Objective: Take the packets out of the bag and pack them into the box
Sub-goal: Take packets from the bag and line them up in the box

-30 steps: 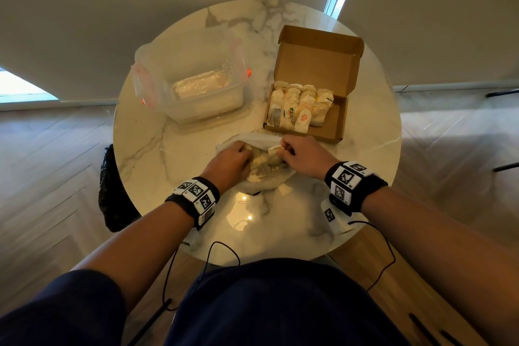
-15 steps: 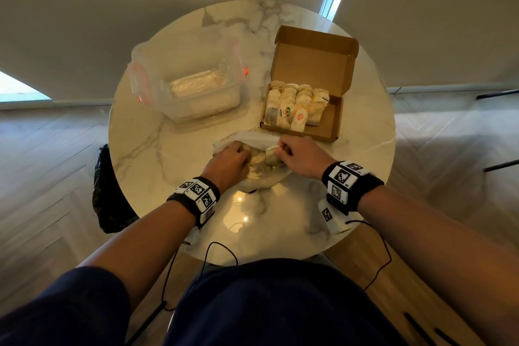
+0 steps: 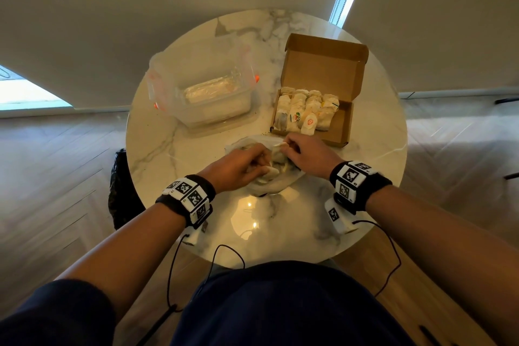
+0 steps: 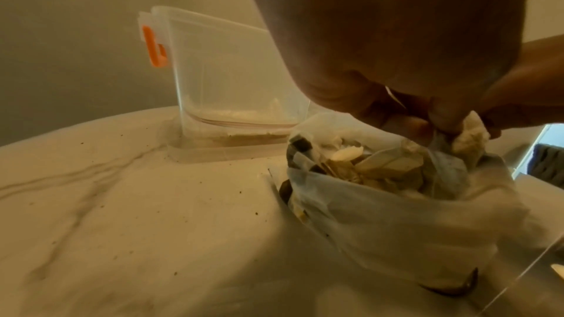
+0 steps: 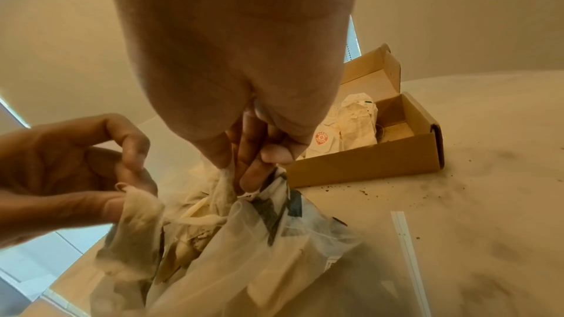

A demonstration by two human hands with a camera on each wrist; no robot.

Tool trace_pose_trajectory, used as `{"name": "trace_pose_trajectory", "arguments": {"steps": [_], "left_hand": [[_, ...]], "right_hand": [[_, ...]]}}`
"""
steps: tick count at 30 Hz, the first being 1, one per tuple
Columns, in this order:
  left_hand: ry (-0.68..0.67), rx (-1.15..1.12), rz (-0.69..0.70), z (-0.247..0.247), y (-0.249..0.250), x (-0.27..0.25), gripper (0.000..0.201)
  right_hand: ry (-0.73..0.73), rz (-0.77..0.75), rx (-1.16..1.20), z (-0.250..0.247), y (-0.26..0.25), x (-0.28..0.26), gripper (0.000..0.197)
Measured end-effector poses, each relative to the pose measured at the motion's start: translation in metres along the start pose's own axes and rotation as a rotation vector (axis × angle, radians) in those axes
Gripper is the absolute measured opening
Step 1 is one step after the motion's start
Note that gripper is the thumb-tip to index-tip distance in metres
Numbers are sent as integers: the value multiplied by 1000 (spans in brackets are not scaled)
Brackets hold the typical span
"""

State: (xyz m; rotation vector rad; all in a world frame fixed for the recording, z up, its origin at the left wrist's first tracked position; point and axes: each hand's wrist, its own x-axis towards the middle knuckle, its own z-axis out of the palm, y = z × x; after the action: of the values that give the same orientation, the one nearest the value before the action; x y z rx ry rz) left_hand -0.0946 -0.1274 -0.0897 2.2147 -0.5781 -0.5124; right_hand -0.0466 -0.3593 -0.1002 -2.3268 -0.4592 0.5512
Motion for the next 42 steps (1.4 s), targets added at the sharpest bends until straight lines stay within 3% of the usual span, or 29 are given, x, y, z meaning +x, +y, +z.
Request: {"name": "trace_pose_trajectory", "arguments": {"steps": [10, 14, 17, 25, 34, 39, 42], "left_hand": [[271, 4, -58, -11, 15, 9, 14], [249, 126, 16, -13, 8, 12, 8], [200, 203, 90, -9, -1, 12, 15], [153, 150, 81, 2, -8, 10, 39], [84, 210, 122, 7, -9, 12, 15], [160, 242, 138, 13, -14, 12, 18], [88, 190, 137, 9, -11, 12, 20]], "right_hand": [[-77, -73, 68, -4, -7, -1, 14], [-103, -89, 91, -6, -7, -3, 18], [-88, -68, 79, -6, -4, -1, 18], [-62, -26, 38, -6, 0, -4, 15], [-67, -24, 50, -7, 2, -8, 13], [-70, -17, 71, -7, 4, -9, 14], [-56, -14, 59, -8, 7, -8, 16]]}}
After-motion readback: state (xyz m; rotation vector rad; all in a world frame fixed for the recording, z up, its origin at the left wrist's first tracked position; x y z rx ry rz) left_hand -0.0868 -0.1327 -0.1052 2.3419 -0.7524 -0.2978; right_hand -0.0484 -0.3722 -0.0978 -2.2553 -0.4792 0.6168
